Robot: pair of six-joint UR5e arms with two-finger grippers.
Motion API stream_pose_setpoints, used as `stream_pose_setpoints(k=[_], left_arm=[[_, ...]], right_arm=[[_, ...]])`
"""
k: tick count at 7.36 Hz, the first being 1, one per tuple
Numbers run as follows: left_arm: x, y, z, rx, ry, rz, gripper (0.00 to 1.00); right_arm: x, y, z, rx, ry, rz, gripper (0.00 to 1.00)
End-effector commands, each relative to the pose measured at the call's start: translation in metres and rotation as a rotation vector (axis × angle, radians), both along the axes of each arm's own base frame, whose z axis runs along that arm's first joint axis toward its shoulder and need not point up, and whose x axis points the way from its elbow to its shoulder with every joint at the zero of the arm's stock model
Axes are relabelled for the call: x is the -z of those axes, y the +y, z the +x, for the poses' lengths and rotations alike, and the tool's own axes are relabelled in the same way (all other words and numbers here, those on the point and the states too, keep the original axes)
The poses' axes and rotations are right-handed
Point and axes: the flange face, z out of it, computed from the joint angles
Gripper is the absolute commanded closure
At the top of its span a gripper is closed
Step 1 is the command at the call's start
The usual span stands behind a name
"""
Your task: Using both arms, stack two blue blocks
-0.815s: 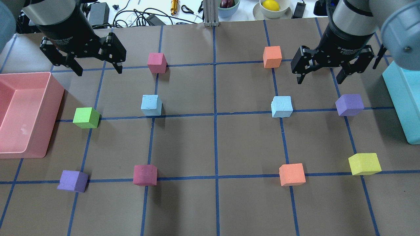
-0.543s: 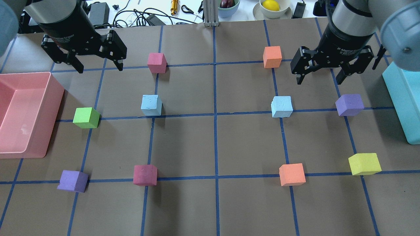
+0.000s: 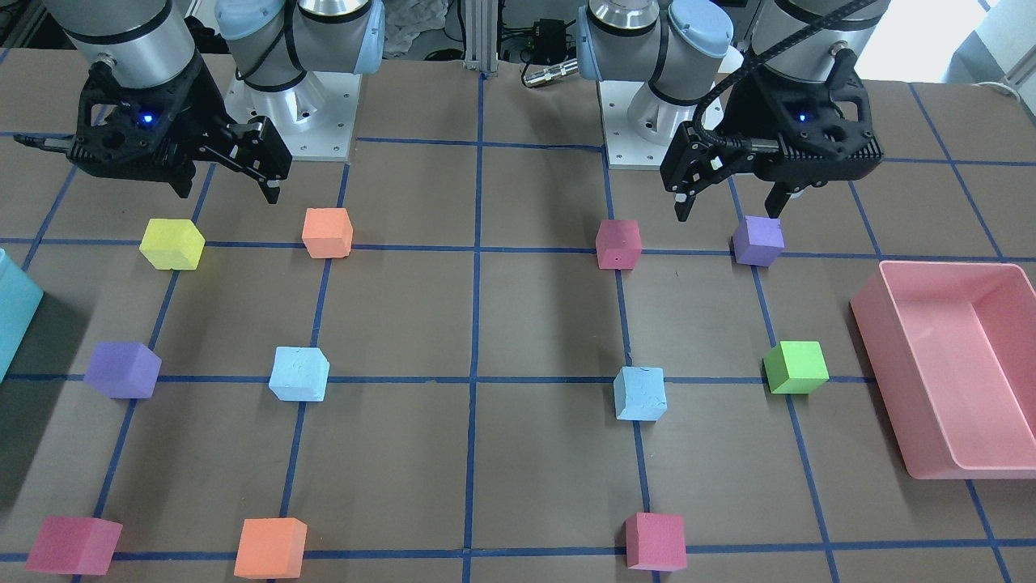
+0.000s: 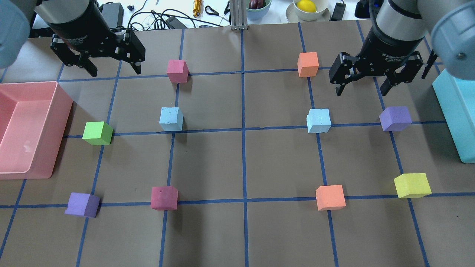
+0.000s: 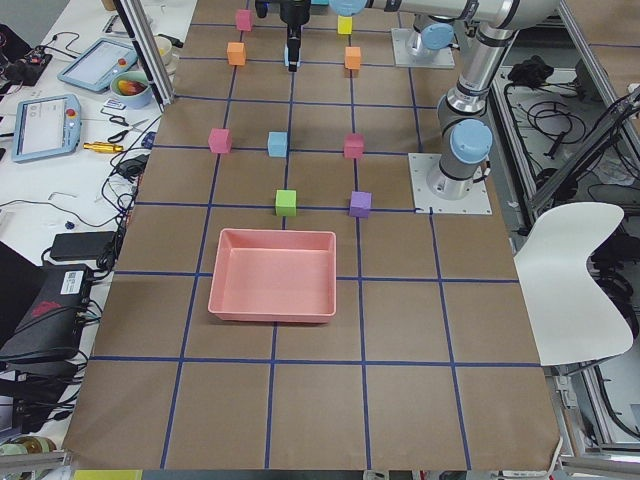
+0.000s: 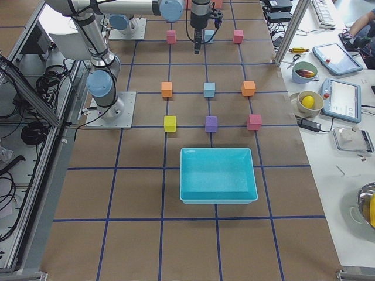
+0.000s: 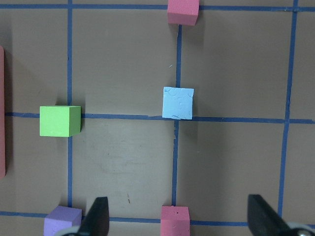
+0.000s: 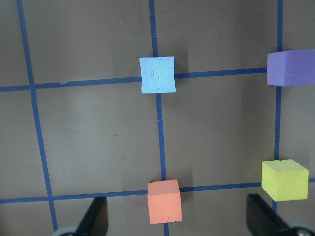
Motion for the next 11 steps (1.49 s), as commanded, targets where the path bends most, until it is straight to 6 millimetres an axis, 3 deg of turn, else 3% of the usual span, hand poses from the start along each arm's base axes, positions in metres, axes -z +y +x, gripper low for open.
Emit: stream_pose_setpoints(k=[1,3,6,7,9,11], left_arm=[[0.004,0.001,0.001,0.001,0.003,0.006,0.00],[0.033,-0.014,0.001,-0.004,0.002,0.033,0.00],[0.136,-0.079,-0.007,-0.015,0.069,0.039,0.00],[0.163,-0.093,-0.007,0.001,0.065,0.044,0.00],[0.224,-0.099,-0.005,0.006,0.058,0.127,0.00],[0.264,-0.092,-0.005,0.022,0.055,0.161,0.00]], right_arm=[[0.006,0.001,0.001,-0.003,0.004,0.029,0.00],[0.013,0.006,0.000,0.002,0.001,0.090,0.00],[0.016,0.002,-0.002,0.005,0.004,0.086,0.00],[0.028,-0.005,-0.001,-0.013,-0.004,0.108,0.00],[0.091,-0.065,0.000,-0.018,-0.006,0.081,0.00],[0.155,-0.102,0.000,-0.022,-0.012,0.073,0.00]])
